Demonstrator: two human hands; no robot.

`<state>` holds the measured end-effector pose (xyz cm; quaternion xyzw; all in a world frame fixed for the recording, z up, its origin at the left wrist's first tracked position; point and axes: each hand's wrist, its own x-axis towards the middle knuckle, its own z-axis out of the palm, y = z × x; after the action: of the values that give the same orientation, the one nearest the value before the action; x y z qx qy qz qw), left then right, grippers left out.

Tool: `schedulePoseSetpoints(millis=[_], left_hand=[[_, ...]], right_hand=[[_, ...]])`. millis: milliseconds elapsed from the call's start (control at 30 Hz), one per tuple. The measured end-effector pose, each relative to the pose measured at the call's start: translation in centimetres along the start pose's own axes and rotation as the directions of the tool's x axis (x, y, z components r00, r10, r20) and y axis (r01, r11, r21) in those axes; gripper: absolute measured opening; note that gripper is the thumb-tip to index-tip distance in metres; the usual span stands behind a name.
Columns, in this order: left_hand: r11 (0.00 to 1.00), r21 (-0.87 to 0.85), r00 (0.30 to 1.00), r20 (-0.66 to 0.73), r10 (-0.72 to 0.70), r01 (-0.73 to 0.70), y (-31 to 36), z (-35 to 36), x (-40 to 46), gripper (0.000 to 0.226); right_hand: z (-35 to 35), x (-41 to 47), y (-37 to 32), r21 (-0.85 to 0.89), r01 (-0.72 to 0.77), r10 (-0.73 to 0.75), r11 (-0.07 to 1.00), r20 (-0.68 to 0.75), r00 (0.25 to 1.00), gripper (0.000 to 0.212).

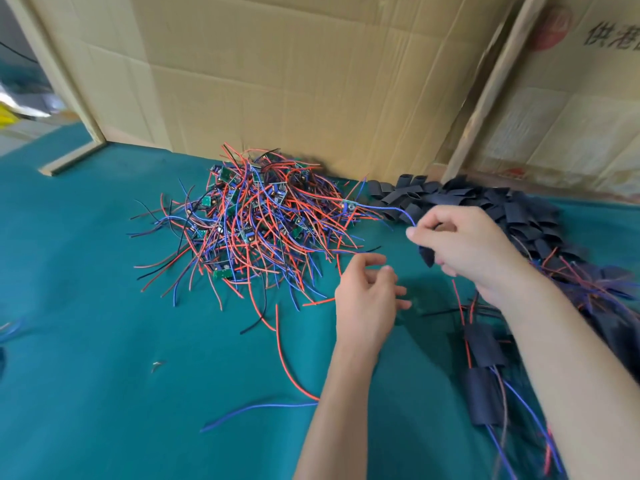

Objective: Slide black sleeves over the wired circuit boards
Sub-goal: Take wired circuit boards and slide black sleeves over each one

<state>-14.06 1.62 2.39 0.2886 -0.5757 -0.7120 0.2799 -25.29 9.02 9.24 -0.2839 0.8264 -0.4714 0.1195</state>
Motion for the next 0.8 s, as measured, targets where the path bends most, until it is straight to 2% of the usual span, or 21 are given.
schedulePoseSetpoints(millis=[133,233,333,433,567,667,800], left_hand=[[0.956,-0.266,0.992,0.05,-0.118,0.127,0.8,-0.1,0.0,0.026],[0.916,-0.362,0.984,0.096,-0.148,0.173,1.3,-0.2,-0.2,0.022],[0.922,-0.342,0.982,0.116,-0.151,0.182,1.3,-0.1,-0.4,0.011],[0.952,-0.258,0.983,0.117,-0.14,0.166,1.2,0.0,-0.5,0.01],[0.966,-0.22,0.984,0.146,-0.103,0.134,1.1,-0.1,-0.6,0.011],[0.98,-0.18,0.987,0.151,-0.059,0.086,1.1,-0.2,-0.8,0.016],[0.993,-0.117,0.992,0.125,-0.006,0.02,1.1,0.0,-0.9,0.015]], right_hand=[[-1.7,-5.3,-0.2,0.074,-0.064,0.048,0.995,0.194,0.98,0.021],[-1.9,-8.8,0.0,0.054,-0.127,0.098,0.99,0.378,0.921,0.023],[-2.2,-10.6,0.0,0.068,-0.154,0.103,0.986,0.479,0.872,0.029],[-2.6,-11.2,0.1,0.075,-0.154,0.096,0.985,0.502,0.86,0.036],[-2.9,-11.3,0.0,0.035,-0.159,0.11,0.987,0.578,0.808,0.034],[-3.6,-10.5,-0.4,0.007,-0.117,0.092,0.993,0.567,0.819,0.034],[-4.1,-8.2,0.0,0.042,-0.03,0.014,0.999,0.335,0.942,0.041]])
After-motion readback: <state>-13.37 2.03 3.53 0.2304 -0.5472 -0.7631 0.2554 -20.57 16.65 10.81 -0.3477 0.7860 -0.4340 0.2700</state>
